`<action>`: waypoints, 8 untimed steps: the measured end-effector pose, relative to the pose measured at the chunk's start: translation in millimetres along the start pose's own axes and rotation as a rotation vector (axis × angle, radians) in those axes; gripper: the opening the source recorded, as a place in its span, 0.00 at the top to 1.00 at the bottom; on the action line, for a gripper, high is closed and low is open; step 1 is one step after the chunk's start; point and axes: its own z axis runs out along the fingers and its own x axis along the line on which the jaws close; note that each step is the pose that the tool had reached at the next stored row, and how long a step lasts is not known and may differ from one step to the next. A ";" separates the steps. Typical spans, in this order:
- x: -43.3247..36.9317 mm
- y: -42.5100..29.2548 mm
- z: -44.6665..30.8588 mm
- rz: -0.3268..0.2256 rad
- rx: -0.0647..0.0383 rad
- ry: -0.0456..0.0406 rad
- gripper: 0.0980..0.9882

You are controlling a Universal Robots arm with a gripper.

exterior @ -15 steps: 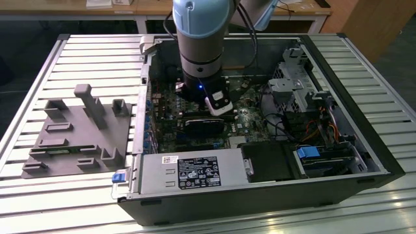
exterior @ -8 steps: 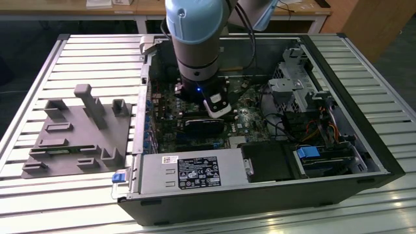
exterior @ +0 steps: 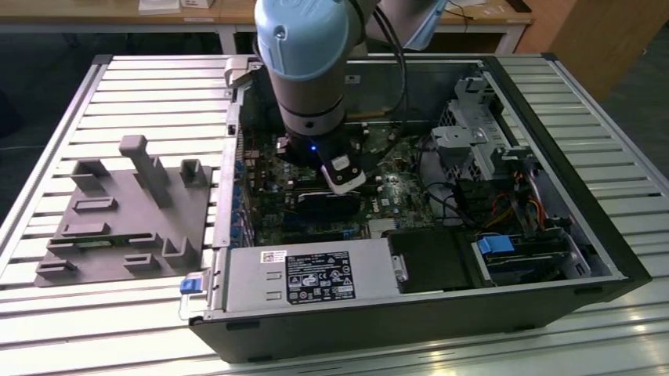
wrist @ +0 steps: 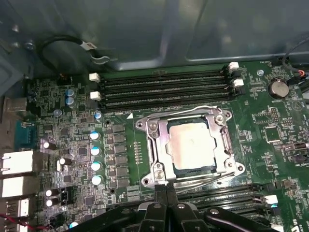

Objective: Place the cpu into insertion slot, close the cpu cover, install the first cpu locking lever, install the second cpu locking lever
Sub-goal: 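Install the second cpu locking lever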

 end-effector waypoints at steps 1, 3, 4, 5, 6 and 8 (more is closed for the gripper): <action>-0.1 -0.7 0.0 0.000 -0.004 0.0004 1.00; -0.3 -2.5 0.0 0.001 -0.012 0.0007 1.00; -0.5 -3.6 -0.2 0.001 -0.014 0.0008 1.00; -0.6 -4.6 -0.4 0.001 -0.016 0.0008 1.00; -0.8 -5.5 -0.5 0.001 -0.016 0.0008 1.00; -0.8 -6.6 -0.4 0.001 -0.018 -0.0001 1.00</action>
